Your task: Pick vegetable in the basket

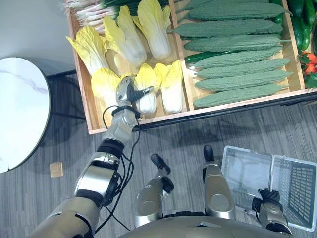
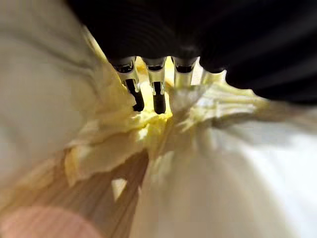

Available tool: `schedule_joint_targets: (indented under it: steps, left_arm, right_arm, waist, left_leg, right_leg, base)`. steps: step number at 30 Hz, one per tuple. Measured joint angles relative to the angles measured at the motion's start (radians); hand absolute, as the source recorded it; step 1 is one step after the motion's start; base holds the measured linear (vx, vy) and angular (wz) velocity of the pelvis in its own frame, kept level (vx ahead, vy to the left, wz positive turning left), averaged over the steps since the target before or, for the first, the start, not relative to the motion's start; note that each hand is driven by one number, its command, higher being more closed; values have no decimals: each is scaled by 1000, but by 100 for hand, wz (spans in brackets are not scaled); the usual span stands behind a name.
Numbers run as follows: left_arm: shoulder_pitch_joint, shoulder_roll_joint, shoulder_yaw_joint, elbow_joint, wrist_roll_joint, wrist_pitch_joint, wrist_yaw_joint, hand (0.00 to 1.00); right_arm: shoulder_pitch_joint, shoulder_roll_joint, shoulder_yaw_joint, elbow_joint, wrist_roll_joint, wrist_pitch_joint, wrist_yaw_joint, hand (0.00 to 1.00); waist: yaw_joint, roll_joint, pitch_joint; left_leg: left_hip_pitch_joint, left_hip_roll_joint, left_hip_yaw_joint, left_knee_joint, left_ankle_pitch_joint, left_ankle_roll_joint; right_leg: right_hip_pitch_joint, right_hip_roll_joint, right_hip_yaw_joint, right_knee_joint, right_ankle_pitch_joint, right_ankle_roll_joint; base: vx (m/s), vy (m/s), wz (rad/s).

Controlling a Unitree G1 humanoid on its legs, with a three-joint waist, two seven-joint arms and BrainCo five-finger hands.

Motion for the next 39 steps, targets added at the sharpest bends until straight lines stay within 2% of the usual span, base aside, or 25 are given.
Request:
schedule_joint_targets:
  steps: [7, 15, 18, 23, 26, 27, 30, 33, 34, 35, 36, 37, 38, 39]
  left_arm:
    - [-23, 13, -18, -13, -34, -27, -4, 100]
    - [21, 43, -53, -35, -80, -20, -71, 100]
    - [52, 68, -44, -105, -82, -16, -73, 100]
    - [121, 92, 7, -287, -150, -9, -63, 100]
    - [139, 103, 9, -352, -155, -11, -53, 100]
    - [145, 107, 7, -383, -154, -12, -52, 100]
    - [145, 111, 0, -445, -146, -18, -45, 100]
    - [146, 110, -24, -511, -144, -19, -17, 100]
    - [148, 110, -27, -540, -144, -22, -7, 100]
    - [152, 110, -27, -560, -145, -24, -5, 100]
    - [188, 108, -26, -623, -145, -27, 0, 100]
    - [236, 108, -25, -691, -144, -34, 3, 100]
    - [263, 110, -20, -722, -145, -43, 3, 100]
    - [314, 108, -5, -770, -144, -52, 4, 100]
  right_arm:
    - [1, 21, 15, 13, 0, -1, 8, 100]
    - [29, 56, 32, 26, -3, 6, 28, 100]
    - [54, 63, 33, 24, -3, 8, 42, 100]
    - [123, 78, 31, 21, -3, 9, 50, 100]
    - [127, 78, 31, 21, -3, 9, 51, 100]
    - [127, 78, 24, 22, -3, 9, 51, 100]
    - [129, 80, -8, 16, -1, 9, 49, 100]
    - [135, 83, -8, -55, 1, 9, 39, 100]
    - [133, 84, 0, -92, 1, 9, 30, 100]
    - [120, 86, 0, -108, 3, 9, 23, 100]
    - [130, 83, 5, -154, 2, 12, 6, 100]
    - [135, 78, 30, -209, 1, 13, -6, 100]
    - [135, 77, 42, -229, 2, 12, -9, 100]
    - [129, 78, 58, -268, 3, 12, -9, 100]
  waist:
    - [-5, -18, 5]
    - [-14, -34, -6]
    - [-16, -35, -28]
    - [-3, -37, -116]
    - [2, -42, -132]
    - [3, -44, -145]
    - [3, -50, -163]
    - [9, -57, -167]
    - [16, -57, -167]
    - [16, -56, -167]
    - [9, -48, -170]
    - [25, -46, -173]
    - [29, -50, -175]
    - [28, -56, -178]
  left_leg:
    - [18, -11, -50, 3, 17, 34]
    - [102, -1, -112, 5, 17, 35]
    - [125, 7, -132, 5, 17, 34]
    - [160, 10, -157, 1, 14, 29]
    - [181, 10, -154, 0, 7, 20]
    - [181, 9, -150, 0, -1, 9]
    - [185, 6, -124, 0, -3, 8]
    - [211, 9, -48, 1, -18, 10]
    - [220, 11, 0, 0, -26, 11]
    - [225, 14, 25, 0, -27, 12]
    - [241, 24, 85, 9, -28, 20]
    - [260, 51, 152, 39, -46, 20]
    - [270, 64, 186, 62, -61, 15]
    - [281, 88, 238, 118, -91, 3]
  right_leg:
    - [67, -9, -43, -28, 10, 3]
    - [191, 2, -111, -45, -16, -14]
    - [225, 7, -135, -44, -27, -17]
    - [276, 9, -155, -44, -45, -22]
    - [285, 9, -150, -45, -48, -23]
    - [280, 9, -140, -45, -51, -20]
    - [271, 9, -107, -53, -38, -17]
    - [249, 12, -47, -62, -8, -16]
    - [233, 8, -41, -65, -4, -31]
    - [223, -4, -83, -61, -16, -65]
    - [210, -56, -274, -39, -28, -169]
    - [207, -107, -457, -4, 3, -285]
    - [204, -130, -530, 13, 28, -326]
    - [192, -141, -631, 49, 82, -306]
  base:
    - [104, 1, 18]
    - [105, -34, 15]
    - [47, -30, 14]
    - [31, -17, 14]
    - [-32, 7, -5]
    - [-33, 13, -15]
    - [-12, 19, -24]
    - [-2, 27, -69]
    - [-9, 29, -100]
    - [6, 70, -116]
    - [32, 98, -145]
    - [57, 92, -161]
    - [97, 22, -166]
    - [142, -85, -188]
